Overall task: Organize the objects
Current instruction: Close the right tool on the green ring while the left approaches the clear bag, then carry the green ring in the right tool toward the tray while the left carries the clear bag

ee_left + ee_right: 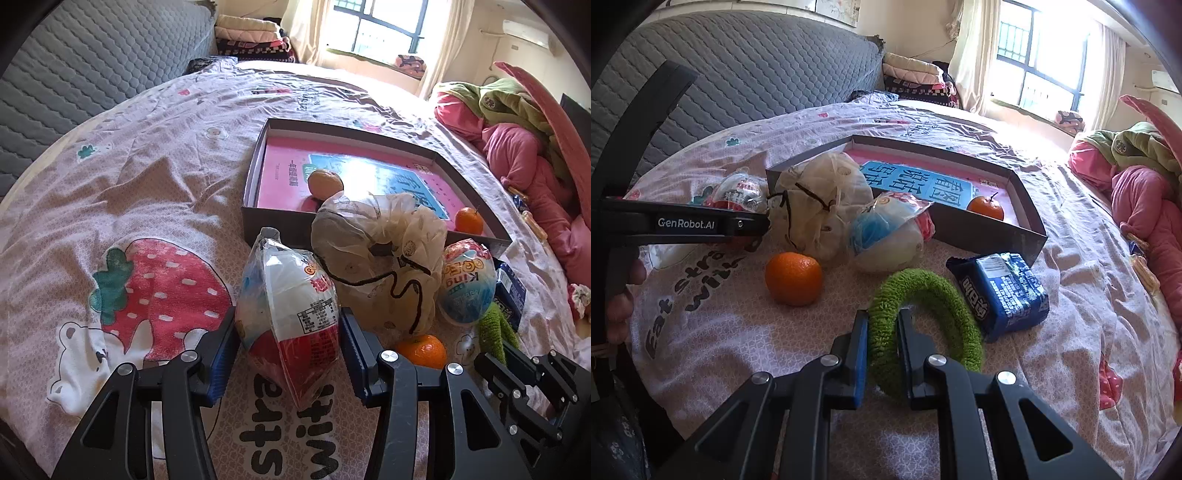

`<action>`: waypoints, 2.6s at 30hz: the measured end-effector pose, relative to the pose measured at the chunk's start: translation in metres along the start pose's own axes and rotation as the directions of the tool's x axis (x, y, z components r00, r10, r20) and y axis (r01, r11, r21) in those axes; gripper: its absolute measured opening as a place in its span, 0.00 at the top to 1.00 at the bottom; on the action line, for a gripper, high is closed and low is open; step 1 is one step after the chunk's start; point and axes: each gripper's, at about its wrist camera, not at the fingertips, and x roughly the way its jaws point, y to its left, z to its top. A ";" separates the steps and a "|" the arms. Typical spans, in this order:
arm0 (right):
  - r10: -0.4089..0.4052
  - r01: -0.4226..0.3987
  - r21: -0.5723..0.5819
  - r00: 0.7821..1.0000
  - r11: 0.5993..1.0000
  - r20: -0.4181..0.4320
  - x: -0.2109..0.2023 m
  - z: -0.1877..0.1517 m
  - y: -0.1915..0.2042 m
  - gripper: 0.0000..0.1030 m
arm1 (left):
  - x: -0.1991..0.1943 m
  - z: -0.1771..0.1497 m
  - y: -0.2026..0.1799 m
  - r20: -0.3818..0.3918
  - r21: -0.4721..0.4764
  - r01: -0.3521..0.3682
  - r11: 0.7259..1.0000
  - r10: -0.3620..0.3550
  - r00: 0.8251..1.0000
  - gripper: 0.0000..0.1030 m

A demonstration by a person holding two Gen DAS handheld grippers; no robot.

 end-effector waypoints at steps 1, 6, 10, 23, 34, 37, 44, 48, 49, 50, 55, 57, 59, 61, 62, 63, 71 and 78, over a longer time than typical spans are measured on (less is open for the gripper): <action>-0.001 0.001 0.004 1.000 1.000 0.008 -0.002 0.000 -0.001 0.85 | -0.003 -0.001 0.000 0.007 0.000 0.004 1.000 -0.004 1.000 0.48; 0.027 -0.029 0.047 0.999 0.998 0.047 -0.010 0.004 -0.007 0.85 | -0.021 -0.005 -0.002 0.047 0.021 0.012 1.000 -0.013 0.999 0.48; 0.024 -0.031 0.068 0.996 0.997 0.091 -0.018 0.008 -0.012 0.85 | -0.034 -0.004 -0.009 0.081 0.042 0.019 0.999 -0.023 0.996 0.48; 0.038 -0.055 0.085 0.981 0.995 0.188 -0.039 0.036 -0.020 0.85 | -0.057 0.002 -0.031 0.129 0.076 0.029 0.997 -0.038 0.991 0.48; 0.029 -0.052 0.089 0.971 0.995 0.236 -0.046 0.056 -0.029 0.85 | -0.069 0.016 -0.040 0.165 0.081 0.025 0.996 -0.038 0.986 0.48; 0.027 -0.049 0.086 0.971 0.995 0.238 -0.044 0.057 -0.030 0.85 | -0.071 0.017 -0.041 0.170 0.086 0.024 0.996 -0.038 0.985 0.48; 0.022 -0.047 0.096 0.968 0.994 0.249 -0.044 0.063 -0.037 0.85 | -0.071 0.027 -0.043 0.187 0.082 0.023 0.996 -0.038 0.982 0.48; 0.018 -0.045 0.100 0.967 0.994 0.255 -0.043 0.068 -0.040 0.85 | -0.071 0.032 -0.048 0.197 0.090 0.019 0.996 -0.036 0.980 0.48; 0.019 -0.046 0.098 0.966 0.994 0.256 -0.043 0.069 -0.041 0.85 | -0.070 0.034 -0.049 0.200 0.091 0.018 0.996 -0.036 0.979 0.48; 0.018 -0.044 0.097 0.966 0.994 0.258 -0.042 0.070 -0.041 0.85 | -0.070 0.035 -0.050 0.201 0.094 0.017 0.995 -0.036 0.979 0.48; 0.017 -0.042 0.087 0.964 0.995 0.264 -0.040 0.076 -0.041 0.85 | -0.066 0.043 -0.056 0.207 0.107 0.016 0.994 -0.038 0.978 0.48; 0.020 -0.045 0.086 0.964 0.995 0.265 -0.038 0.078 -0.042 0.85 | -0.065 0.045 -0.059 0.211 0.112 0.014 0.994 -0.038 0.977 0.48; 0.021 -0.044 0.083 0.963 0.996 0.267 -0.037 0.080 -0.043 0.85 | -0.064 0.048 -0.060 0.213 0.111 0.017 0.994 -0.041 0.976 0.48; 0.023 -0.047 0.083 0.963 0.995 0.268 -0.035 0.083 -0.045 0.85 | -0.062 0.052 -0.062 0.214 0.112 0.012 0.994 -0.036 0.976 0.48; 0.025 -0.049 0.083 0.963 0.995 0.268 -0.034 0.084 -0.046 0.85 | -0.061 0.053 -0.062 0.214 0.113 0.015 0.994 -0.039 0.976 0.48; 0.026 -0.050 0.085 0.963 0.995 0.270 -0.033 0.085 -0.047 0.85 | -0.060 0.055 -0.062 0.214 0.113 0.015 0.994 -0.039 0.976 0.48; 0.020 -0.046 0.091 0.962 0.995 0.272 -0.027 0.096 -0.052 0.85 | -0.053 0.068 -0.060 0.216 0.102 0.022 0.995 -0.044 0.975 0.48; 0.024 -0.054 0.096 0.958 0.994 0.286 -0.025 0.108 -0.055 0.85 | -0.050 0.082 -0.057 0.229 0.087 0.034 0.996 -0.053 0.972 0.48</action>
